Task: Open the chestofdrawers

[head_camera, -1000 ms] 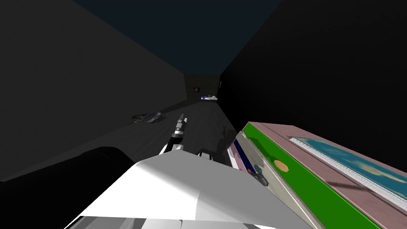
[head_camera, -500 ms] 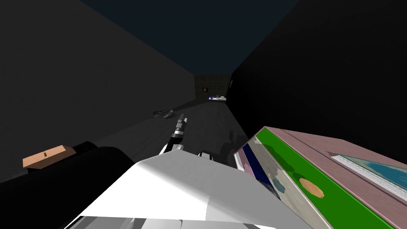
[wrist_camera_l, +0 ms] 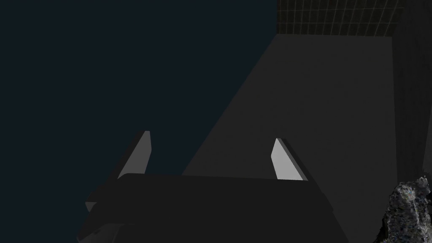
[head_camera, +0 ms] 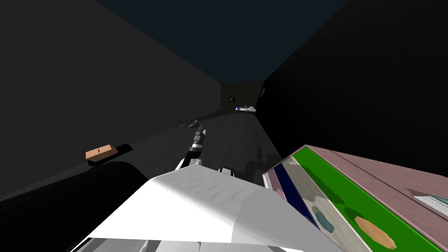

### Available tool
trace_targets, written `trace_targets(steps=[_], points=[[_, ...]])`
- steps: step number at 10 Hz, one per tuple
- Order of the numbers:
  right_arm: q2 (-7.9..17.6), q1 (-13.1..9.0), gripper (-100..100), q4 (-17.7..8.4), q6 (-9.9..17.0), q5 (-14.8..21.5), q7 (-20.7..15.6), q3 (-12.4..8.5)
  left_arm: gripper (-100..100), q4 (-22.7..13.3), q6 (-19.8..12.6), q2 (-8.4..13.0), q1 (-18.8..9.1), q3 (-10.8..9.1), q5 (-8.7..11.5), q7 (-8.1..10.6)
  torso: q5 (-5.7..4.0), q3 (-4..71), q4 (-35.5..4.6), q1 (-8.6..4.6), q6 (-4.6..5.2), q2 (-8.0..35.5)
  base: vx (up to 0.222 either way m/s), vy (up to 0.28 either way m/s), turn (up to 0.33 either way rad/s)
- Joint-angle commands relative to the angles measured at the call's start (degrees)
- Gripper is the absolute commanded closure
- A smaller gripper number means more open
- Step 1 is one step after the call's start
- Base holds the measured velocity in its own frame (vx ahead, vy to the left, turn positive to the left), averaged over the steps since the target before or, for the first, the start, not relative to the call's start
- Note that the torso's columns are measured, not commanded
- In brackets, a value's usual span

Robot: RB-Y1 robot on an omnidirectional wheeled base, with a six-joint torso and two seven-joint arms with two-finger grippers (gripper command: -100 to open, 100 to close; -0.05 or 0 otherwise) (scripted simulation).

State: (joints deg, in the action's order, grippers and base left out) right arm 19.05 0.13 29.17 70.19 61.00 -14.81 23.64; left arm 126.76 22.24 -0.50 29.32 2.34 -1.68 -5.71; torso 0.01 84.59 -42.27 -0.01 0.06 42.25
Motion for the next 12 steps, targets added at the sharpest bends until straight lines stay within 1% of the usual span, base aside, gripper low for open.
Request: trace_targets(steps=[1, 2, 3, 4, 5, 6, 7, 8, 9, 10, 11, 12], points=[[1.0, 0.5, 100, -0.6, -0.2, -3.7, 1.7, -0.8, 0, 0.0, 0.0, 0.0, 0.0, 0.01, 0.0, 0.00, 0.00, -0.1, 0.0, 0.04, -0.08, 0.1, -0.079, 0.033, 0.428], [1.0, 0.5, 100, -2.2, -0.2, -3.7, 1.7, -0.8, 0, 0.0, 0.0, 0.0, 0.0, 0.01, 0.0, 0.00, -0.01, -0.1, 0.0, 0.01, -0.09, 0.1, -0.031, 0.017, 0.096], [2.0, 1.6, 100, -2.9, 0.2, -6.3, 2.4, -1.6, 0, 0.0, 0.0, 0.0, 0.0, 0.00, 0.0, 0.00, -0.02, 0.0, 0.0, -0.07, 0.01, -0.1, -0.054, 0.040, 0.388], [2.0, 1.6, 100, 0.2, 0.2, -7.3, 2.4, -1.6, 0, 0.0, 0.0, 0.0, 0.0, 0.01, 0.0, 0.00, 0.00, 0.0, 0.0, 0.02, -0.08, 0.1, -0.061, 0.048, 0.298], [2.0, 1.6, 100, -0.5, 0.2, -7.3, 2.4, -1.6, 0, 0.0, 0.0, 0.0, 0.0, 0.00, 0.0, 0.00, 0.00, 0.0, 0.0, 0.06, -0.06, 0.0, -0.025, 0.031, 0.106], [2.0, 1.6, 100, -2.4, 0.2, -7.3, 2.4, -1.6, 0, 0.0, 0.0, 0.0, 0.0, 0.00, 0.0, 0.00, -0.01, 0.0, 0.0, -0.03, -0.02, 0.0, 0.000, 0.009, 0.006], [2.0, 1.6, 100, -2.4, 0.2, -7.3, 2.4, -1.6, 0, 0.0, 0.0, 0.0, 0.0, -0.01, 0.0, 0.00, -0.03, 0.1, 0.0, -0.11, -0.01, -0.1, 0.006, -0.001, -0.022], [3.1, 2.6, 100, -3.6, 0.5, -10.2, 3.2, -2.4, 0, 0.0, 0.0, 0.0, 0.0, -0.01, 0.0, 0.00, -0.04, 0.0, 0.0, -0.09, -0.05, -0.1, -0.044, 0.039, 0.389], [3.1, 2.6, 100, -2.3, 0.5, -10.8, 3.2, -2.4, 0, 0.0, 0.0, 0.0, 0.0, 0.01, 0.0, 0.00, 0.01, -0.1, 0.0, 0.10, -0.11, 0.1, -0.058, 0.049, 0.403], [3.1, 2.6, 100, -3.5, 0.5, -10.8, 3.2, -2.4, 0, 0.0, 0.0, 0.0, 0.0, 0.00, 0.0, 0.00, 0.03, -0.1, -0.1, 0.13, -0.08, 0.2, -0.028, 0.028, 0.114], [4.1, 3.7, 100, -4.2, 0.9, -13.6, 3.9, -3.3, 0, 0.0, 0.0, 0.0, 0.0, 0.00, 0.0, 0.00, 0.00, 0.0, 0.0, -0.02, 0.00, 0.1, -0.053, 0.055, 0.377], [4.1, 3.7, 100, -2.9, 0.9, -14.4, 3.9, -3.3, 0, 0.0, 0.0, 0.0, 0.0, 0.01, 0.0, 0.00, 0.00, 0.0, 0.0, 0.05, -0.09, 0.1, -0.057, 0.058, 0.385]])
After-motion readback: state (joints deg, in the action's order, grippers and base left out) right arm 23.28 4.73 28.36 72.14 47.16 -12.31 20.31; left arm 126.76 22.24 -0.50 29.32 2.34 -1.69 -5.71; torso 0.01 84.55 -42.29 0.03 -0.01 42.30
